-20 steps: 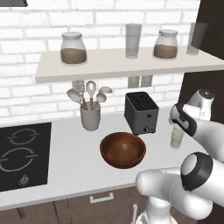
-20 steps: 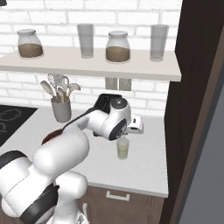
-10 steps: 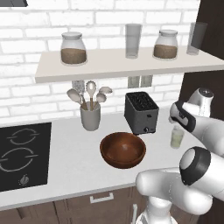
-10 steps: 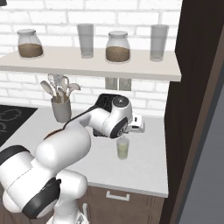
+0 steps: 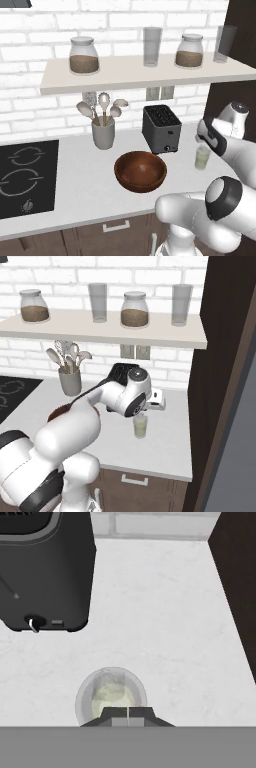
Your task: Grab a lemon wedge from the fridge and one ice cube from the ice bowl, and put them in the glass of lemonade.
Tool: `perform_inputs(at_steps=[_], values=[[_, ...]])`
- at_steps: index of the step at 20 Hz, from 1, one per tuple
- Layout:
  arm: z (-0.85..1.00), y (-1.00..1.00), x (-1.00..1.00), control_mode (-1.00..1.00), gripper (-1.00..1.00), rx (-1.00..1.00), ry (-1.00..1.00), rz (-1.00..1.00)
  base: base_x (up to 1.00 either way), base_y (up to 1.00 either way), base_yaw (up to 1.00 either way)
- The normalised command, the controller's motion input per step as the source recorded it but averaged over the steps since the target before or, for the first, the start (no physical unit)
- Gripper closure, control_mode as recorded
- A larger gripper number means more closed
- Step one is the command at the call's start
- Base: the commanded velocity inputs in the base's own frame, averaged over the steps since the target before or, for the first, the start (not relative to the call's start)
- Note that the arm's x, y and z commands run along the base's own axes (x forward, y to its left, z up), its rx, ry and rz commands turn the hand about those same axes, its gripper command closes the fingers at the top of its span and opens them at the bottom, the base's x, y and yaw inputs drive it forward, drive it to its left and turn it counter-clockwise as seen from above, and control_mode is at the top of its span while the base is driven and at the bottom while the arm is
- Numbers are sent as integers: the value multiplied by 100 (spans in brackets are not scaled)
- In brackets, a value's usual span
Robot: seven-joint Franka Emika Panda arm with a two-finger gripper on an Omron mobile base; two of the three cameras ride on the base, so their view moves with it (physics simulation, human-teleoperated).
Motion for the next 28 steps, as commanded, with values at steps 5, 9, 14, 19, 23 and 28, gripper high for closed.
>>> perform_inputs(at_steps=[5,9,14,19,23,28], values=[[5,0,-5,-100,100,0,0,0,0,0,0],[26,0,-5,-100,100,0,0,0,0,0,0],[30,1,-15,-100,-100,0,-1,0,0,0,0],[31,49,-29,-100,-100,0,-11,0,0,0,0],[21,92,-20,-100,-100,0,-4,0,0,0,0],[2,47,-11,-100,-100,-1,-1,0,0,0,0]])
